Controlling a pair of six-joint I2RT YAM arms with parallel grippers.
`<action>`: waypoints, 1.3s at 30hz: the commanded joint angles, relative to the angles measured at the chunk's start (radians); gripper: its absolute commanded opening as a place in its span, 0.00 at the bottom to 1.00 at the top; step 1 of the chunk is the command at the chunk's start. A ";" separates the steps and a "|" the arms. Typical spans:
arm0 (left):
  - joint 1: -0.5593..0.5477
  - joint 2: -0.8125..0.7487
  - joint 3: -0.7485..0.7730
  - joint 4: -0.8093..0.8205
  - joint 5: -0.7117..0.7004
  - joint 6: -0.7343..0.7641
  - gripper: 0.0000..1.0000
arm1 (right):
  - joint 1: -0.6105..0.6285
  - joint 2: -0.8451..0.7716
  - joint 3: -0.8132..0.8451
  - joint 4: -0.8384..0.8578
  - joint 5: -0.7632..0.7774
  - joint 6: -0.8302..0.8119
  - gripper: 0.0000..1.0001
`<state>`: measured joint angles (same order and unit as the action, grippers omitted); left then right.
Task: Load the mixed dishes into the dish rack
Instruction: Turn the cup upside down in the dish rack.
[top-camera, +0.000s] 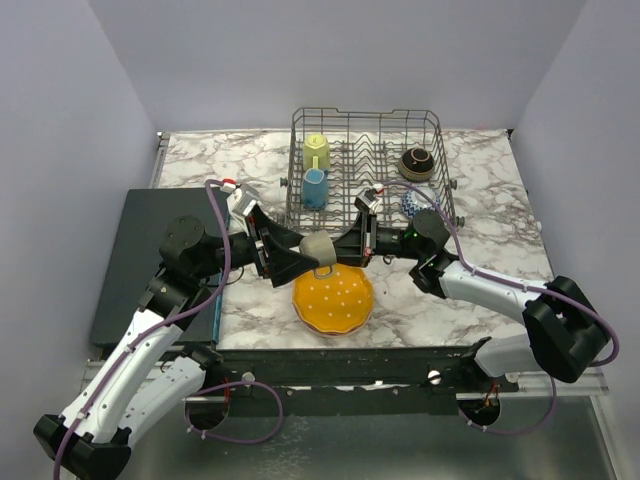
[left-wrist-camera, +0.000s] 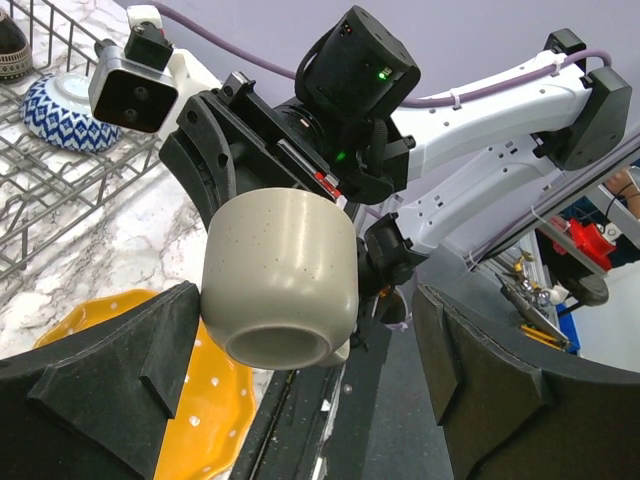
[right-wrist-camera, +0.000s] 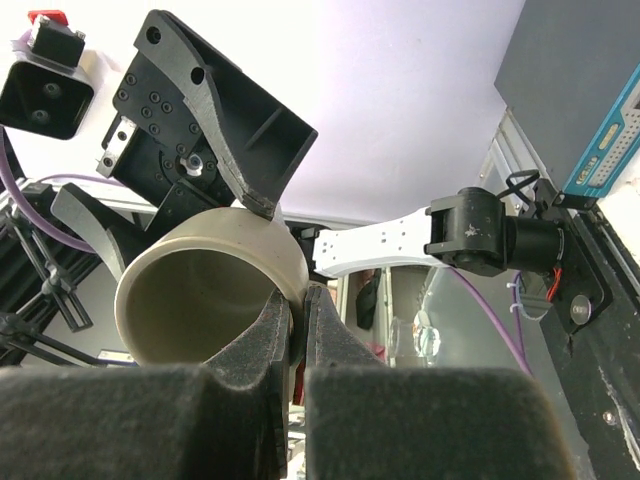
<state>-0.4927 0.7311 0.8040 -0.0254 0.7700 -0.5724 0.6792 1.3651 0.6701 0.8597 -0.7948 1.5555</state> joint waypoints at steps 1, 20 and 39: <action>-0.007 -0.012 0.006 0.021 0.055 0.036 0.89 | 0.005 -0.016 0.011 0.010 0.081 0.047 0.01; -0.007 -0.029 -0.043 0.050 0.087 0.160 0.82 | 0.023 -0.005 0.049 -0.011 0.114 0.067 0.01; -0.007 -0.050 -0.084 0.085 0.054 0.172 0.64 | 0.038 0.005 0.059 -0.022 0.124 0.055 0.01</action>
<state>-0.4900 0.7082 0.7395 0.0235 0.7803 -0.3969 0.7147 1.3613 0.6872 0.8211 -0.7303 1.6047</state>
